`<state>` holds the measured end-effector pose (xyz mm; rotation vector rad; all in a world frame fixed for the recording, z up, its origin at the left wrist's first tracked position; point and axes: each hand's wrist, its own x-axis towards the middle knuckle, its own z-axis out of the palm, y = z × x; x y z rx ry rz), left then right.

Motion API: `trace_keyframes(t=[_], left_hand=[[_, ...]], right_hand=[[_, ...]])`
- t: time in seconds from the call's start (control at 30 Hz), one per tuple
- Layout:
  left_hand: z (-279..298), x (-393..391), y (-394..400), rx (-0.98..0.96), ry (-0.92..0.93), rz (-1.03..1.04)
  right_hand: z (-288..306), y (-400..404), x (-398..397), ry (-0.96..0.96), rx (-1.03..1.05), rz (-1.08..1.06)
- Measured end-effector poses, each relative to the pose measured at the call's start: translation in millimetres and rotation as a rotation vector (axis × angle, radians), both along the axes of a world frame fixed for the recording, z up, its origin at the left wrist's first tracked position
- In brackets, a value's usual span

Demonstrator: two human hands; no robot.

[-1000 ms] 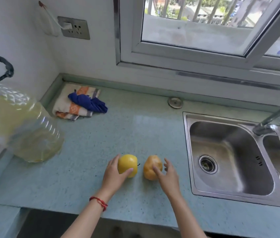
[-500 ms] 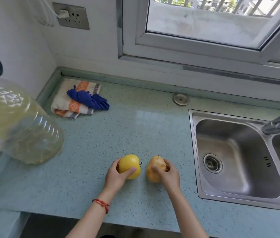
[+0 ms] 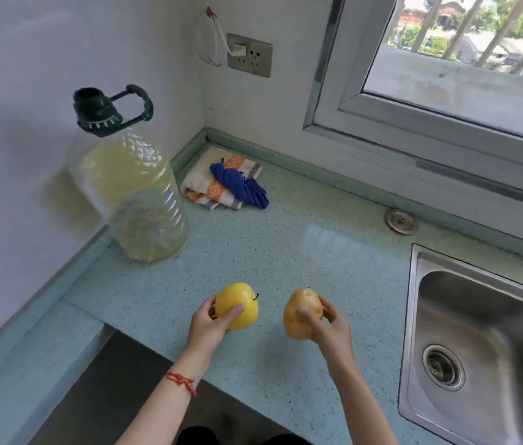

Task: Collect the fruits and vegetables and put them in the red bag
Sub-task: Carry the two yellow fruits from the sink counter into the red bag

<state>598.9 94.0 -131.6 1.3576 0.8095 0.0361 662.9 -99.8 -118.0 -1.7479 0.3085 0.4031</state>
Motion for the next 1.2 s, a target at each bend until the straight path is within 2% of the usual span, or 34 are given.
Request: trace_keyframes(t=[0.3,0.57,0.87,1.2], left_hand=[[16.2,-77.9,-19.5,-0.035,-0.071,0.406],[25.3,-167.5,-36.5,0.010,-0.098,0.765],[23.9,-278.8,-56.7,0.005,-0.100,1.159],[23.3,-401.9,-107.0,0.030,-0.094,1.544]], right_hand=[[14.4,13.7,-3.0,-0.072,0.037,0.408],[25.4,54.8,-43.6,-0.085,0.090,0.752],[25.4,113.1,-133.4,-0.088,0.126,1.188],[20.3,141.1,-269.4,-0.021,0.092,1.570]])
